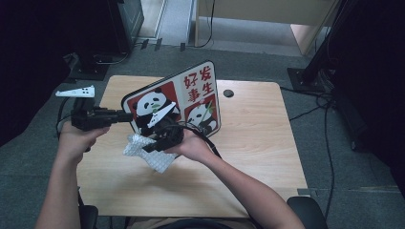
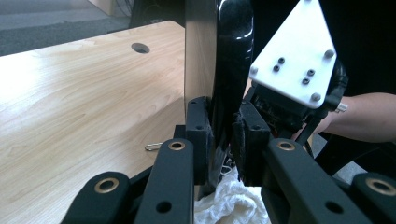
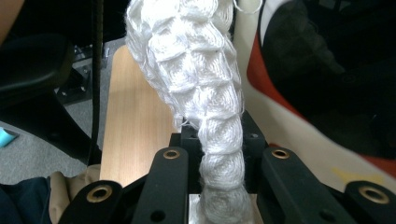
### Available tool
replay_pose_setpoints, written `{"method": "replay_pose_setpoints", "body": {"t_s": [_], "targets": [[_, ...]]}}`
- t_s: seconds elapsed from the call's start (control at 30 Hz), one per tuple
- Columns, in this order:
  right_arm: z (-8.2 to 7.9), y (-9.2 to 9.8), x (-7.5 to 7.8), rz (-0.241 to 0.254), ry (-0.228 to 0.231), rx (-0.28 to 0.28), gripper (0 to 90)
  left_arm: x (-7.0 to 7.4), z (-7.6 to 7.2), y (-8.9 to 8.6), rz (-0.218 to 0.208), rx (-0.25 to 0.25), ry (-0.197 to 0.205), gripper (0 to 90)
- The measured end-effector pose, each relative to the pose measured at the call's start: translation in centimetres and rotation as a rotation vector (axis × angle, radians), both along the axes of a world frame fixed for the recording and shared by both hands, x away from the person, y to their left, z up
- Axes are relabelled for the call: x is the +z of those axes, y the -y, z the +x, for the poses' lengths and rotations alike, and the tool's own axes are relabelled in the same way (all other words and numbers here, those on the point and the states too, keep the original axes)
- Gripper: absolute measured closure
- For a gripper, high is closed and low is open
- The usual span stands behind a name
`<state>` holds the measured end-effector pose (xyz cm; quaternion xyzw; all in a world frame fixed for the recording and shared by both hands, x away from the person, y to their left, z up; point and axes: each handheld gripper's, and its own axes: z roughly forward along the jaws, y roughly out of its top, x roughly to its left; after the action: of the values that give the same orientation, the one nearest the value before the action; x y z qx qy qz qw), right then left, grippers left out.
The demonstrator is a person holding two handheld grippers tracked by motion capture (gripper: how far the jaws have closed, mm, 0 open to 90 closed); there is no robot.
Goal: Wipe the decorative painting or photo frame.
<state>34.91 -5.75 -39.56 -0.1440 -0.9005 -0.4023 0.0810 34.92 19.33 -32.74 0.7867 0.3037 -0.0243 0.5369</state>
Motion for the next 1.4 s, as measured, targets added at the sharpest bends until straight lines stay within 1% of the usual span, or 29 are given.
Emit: {"method": "replay_pose_setpoints", "body": {"t_s": [0.3,0.33,0.37,0.5,0.73,0.77,0.9,0.97,1.07,1.23,1.27,1.4], "targets": [[-0.2,0.4,-1.5,-0.017,-0.010,0.002,78.3,0.0,-0.1,0.0,0.002,0.001,-0.001,78.4],[-0.2,0.4,-1.7,-0.017,-0.003,0.004,78.3,0.0,-0.1,0.0,0.002,0.000,-0.001,78.3],[-0.3,0.4,-1.8,-0.024,-0.010,0.003,78.3,0.0,-0.1,0.0,0.001,-0.001,-0.001,78.3],[-0.4,0.5,-2.3,-0.031,-0.002,0.010,78.3,0.0,-0.1,0.0,0.002,-0.001,0.001,78.2],[-0.5,0.9,-3.3,-0.038,-0.002,0.014,78.3,0.0,-0.1,0.0,0.001,-0.002,0.000,78.3],[-0.6,1.0,-3.4,-0.039,-0.009,0.011,78.3,0.0,-0.1,0.0,0.001,-0.002,0.001,78.3],[-0.6,1.4,-4.1,-0.037,-0.011,0.006,78.4,0.0,-0.1,0.0,0.000,-0.002,0.001,78.3],[-0.7,1.6,-4.5,-0.044,-0.015,0.000,78.4,0.0,-0.1,0.0,0.000,-0.003,0.001,78.3],[-0.7,1.8,-5.1,-0.043,-0.011,-0.006,78.4,-0.1,-0.1,0.0,-0.001,-0.002,0.001,78.3],[-0.7,2.1,-6.1,-0.045,-0.025,-0.015,78.3,-0.1,-0.1,0.0,-0.002,-0.002,0.000,78.3],[-0.7,2.1,-6.2,-0.052,-0.021,-0.016,78.4,-0.1,-0.1,0.0,-0.002,-0.002,0.000,78.3],[-0.4,2.6,-6.5,-0.051,-0.029,-0.023,78.4,-0.1,-0.1,-0.1,-0.007,-0.002,-0.004,78.2]]}}
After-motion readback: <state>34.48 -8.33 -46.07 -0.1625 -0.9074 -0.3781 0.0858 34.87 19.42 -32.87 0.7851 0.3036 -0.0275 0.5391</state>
